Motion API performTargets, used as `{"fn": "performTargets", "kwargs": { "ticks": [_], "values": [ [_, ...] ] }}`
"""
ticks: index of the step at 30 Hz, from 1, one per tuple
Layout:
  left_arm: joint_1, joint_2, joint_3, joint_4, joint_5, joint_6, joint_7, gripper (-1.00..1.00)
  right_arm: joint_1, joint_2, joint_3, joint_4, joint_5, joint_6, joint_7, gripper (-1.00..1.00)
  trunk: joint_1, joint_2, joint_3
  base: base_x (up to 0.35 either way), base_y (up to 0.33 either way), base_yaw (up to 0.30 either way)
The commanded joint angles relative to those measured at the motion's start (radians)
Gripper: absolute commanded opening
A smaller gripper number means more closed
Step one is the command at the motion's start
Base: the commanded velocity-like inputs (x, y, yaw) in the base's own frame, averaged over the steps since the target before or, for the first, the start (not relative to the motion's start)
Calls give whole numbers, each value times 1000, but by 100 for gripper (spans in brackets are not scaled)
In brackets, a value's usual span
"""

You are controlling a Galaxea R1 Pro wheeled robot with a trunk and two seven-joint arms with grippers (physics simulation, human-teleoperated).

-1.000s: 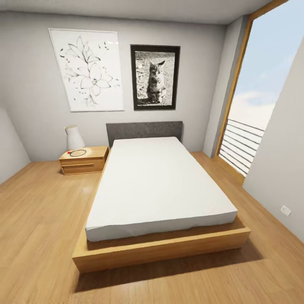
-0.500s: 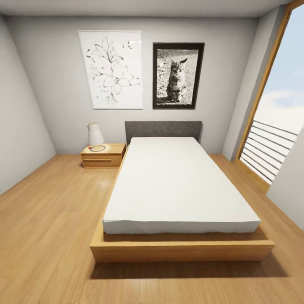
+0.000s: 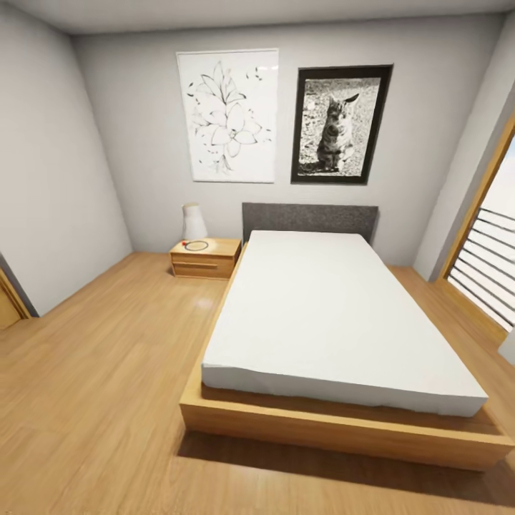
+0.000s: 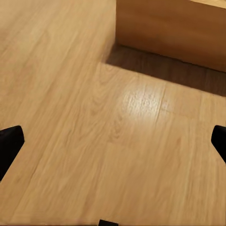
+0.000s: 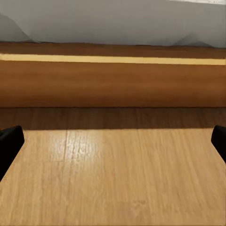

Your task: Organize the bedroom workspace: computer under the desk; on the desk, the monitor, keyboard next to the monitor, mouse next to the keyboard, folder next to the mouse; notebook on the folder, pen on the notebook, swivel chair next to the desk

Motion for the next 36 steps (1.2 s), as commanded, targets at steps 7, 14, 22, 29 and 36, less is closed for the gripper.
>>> {"fn": "performTargets", "kwargs": {
  "ticks": [7,14,22,29,36],
  "values": [
    [-1,0,-2,50,-3,1,-4,100,0,0,0,1,5,-2,-6,100,0,-1,-5,0,0,280],
    [-1,2,-3,66,-4,8,-2,100,0,0,1,3,5,2,-5,100,0,-1,-9,0,0,278],
    [-1,1,-3,67,-4,8,-1,100,0,0,1,4,5,3,-5,100,0,-1,-14,0,0,272],
    [-1,1,-3,67,-4,8,-1,100,0,0,1,6,4,4,-5,100,0,-1,-18,0,0,270],
    [-1,1,-3,67,-4,8,-1,100,0,1,1,6,3,4,-5,100,0,-1,-23,0,0,269]
  ]
}}
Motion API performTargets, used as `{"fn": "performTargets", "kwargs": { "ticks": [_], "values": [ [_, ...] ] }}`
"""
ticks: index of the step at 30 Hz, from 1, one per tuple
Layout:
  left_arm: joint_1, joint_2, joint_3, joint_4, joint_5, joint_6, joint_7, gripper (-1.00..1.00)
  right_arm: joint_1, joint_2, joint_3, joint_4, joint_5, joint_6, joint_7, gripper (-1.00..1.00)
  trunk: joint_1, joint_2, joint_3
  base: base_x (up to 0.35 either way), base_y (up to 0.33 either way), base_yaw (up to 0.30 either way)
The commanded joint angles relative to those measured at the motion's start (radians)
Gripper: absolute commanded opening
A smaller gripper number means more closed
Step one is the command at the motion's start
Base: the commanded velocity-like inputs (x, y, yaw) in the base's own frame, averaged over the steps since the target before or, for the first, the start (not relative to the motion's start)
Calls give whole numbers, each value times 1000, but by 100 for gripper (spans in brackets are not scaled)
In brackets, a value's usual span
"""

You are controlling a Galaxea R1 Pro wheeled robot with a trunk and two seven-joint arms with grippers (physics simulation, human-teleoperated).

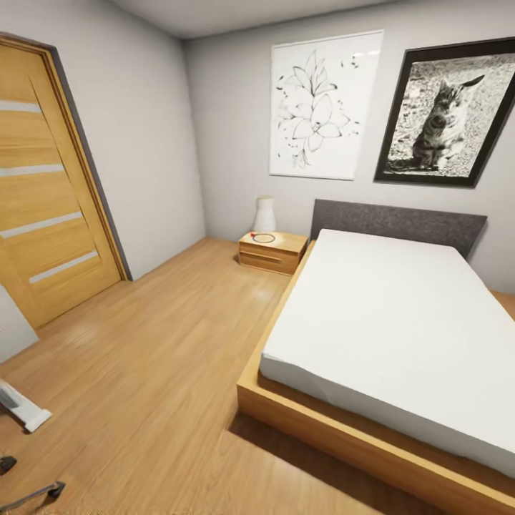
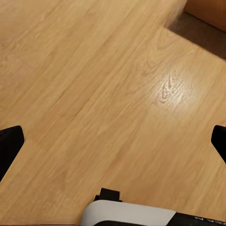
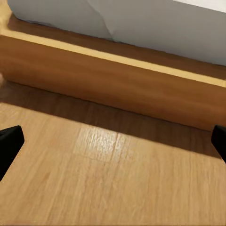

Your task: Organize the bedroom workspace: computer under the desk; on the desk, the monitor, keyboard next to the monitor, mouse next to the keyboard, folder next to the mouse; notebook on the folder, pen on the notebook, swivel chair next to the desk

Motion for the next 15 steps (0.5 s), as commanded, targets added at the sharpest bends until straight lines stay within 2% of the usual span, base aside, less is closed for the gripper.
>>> {"fn": "performTargets", "kwargs": {
  "ticks": [1,15],
  "values": [
    [-1,0,2,1,0,-3,0,100,0,0,0,0,4,-1,-5,100,0,-1,-2,0,0,268],
    [-1,0,1,1,0,-3,0,100,-1,1,0,0,7,-2,-5,100,0,-1,-11,0,0,268]
  ]
}}
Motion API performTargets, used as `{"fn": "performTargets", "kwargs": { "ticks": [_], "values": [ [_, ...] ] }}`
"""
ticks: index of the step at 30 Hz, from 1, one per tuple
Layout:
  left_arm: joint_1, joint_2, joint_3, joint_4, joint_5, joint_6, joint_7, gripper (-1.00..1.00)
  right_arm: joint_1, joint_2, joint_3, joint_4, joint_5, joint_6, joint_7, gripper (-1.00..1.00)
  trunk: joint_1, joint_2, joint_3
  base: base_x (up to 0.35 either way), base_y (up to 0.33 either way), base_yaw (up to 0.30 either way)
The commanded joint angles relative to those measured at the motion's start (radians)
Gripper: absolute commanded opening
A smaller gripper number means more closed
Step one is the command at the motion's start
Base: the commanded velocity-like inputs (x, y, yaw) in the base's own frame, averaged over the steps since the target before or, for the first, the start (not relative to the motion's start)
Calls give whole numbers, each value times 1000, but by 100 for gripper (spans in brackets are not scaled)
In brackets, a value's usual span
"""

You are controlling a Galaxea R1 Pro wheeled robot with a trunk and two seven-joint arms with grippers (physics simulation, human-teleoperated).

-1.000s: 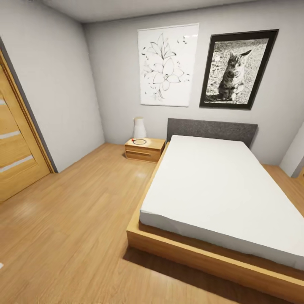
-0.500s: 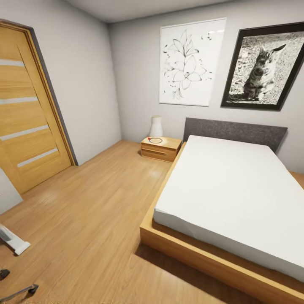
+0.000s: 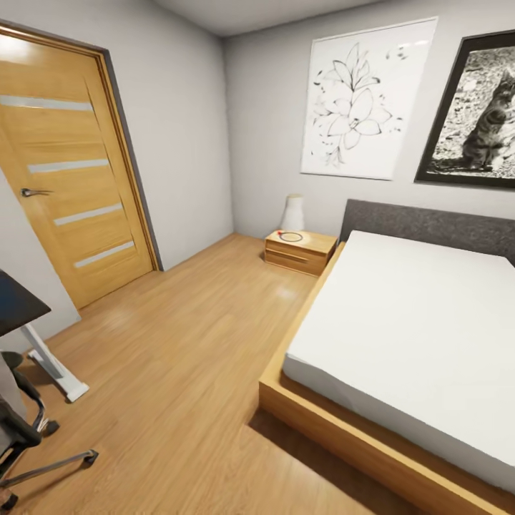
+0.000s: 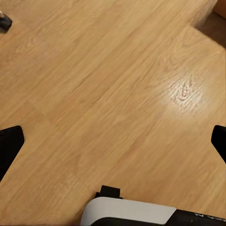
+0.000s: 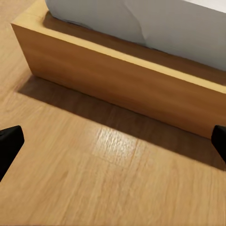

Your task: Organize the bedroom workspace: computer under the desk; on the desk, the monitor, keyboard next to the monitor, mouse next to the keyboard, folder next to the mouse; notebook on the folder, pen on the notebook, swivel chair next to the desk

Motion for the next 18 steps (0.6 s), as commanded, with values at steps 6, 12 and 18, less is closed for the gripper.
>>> {"fn": "performTargets", "kwargs": {
  "ticks": [6,12,18],
  "values": [
    [-1,0,2,1,0,-3,0,100,0,0,0,0,6,-2,-6,100,0,-1,-5,0,0,268],
    [-1,0,3,1,0,-2,0,100,0,0,0,1,6,-1,-5,100,0,-1,-9,0,0,267],
    [-1,0,3,1,0,-2,0,100,0,0,1,2,6,0,-4,100,0,-1,-13,0,0,267]
  ]
}}
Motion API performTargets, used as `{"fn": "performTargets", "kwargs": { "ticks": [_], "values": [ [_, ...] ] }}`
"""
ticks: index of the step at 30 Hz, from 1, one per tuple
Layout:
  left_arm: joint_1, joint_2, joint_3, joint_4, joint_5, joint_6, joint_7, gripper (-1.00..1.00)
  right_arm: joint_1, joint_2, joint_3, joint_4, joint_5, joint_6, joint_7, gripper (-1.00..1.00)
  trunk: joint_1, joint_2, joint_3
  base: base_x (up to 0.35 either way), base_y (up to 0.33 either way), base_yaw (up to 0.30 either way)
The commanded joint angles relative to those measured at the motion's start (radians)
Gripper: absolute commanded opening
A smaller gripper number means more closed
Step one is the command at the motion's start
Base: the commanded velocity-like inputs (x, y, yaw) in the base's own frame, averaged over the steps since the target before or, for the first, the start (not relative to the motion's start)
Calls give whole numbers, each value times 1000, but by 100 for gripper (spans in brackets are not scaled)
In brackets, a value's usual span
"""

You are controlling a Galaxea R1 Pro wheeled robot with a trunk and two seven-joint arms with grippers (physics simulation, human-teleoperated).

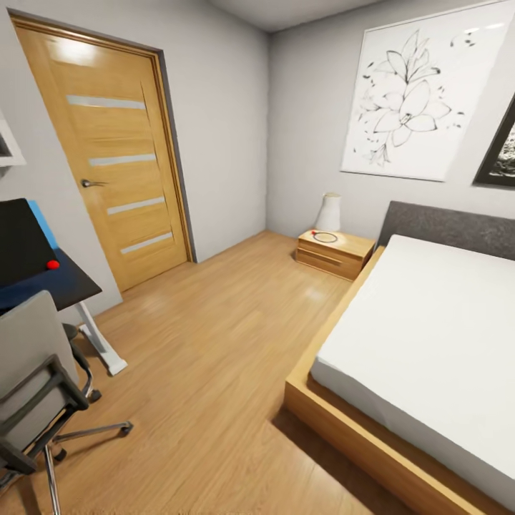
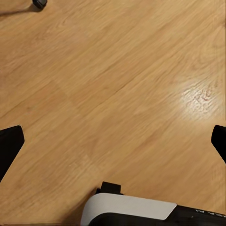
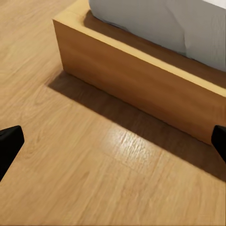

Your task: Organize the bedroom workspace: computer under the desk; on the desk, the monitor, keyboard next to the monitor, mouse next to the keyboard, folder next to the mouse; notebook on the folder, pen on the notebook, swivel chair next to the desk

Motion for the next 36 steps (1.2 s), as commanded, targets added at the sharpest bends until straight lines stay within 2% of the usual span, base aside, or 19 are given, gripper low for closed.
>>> {"fn": "performTargets", "kwargs": {
  "ticks": [1,21,36],
  "values": [
    [-1,0,2,1,0,-3,0,100,-1,1,0,0,5,-2,-6,100,0,-1,-2,0,0,267],
    [-1,0,3,1,0,-3,1,100,-1,0,3,0,5,-2,-1,100,0,-1,-17,0,0,233],
    [-1,0,2,1,0,-3,1,100,-1,1,3,0,6,-1,2,100,0,-1,-19,0,0,21]
  ]
}}
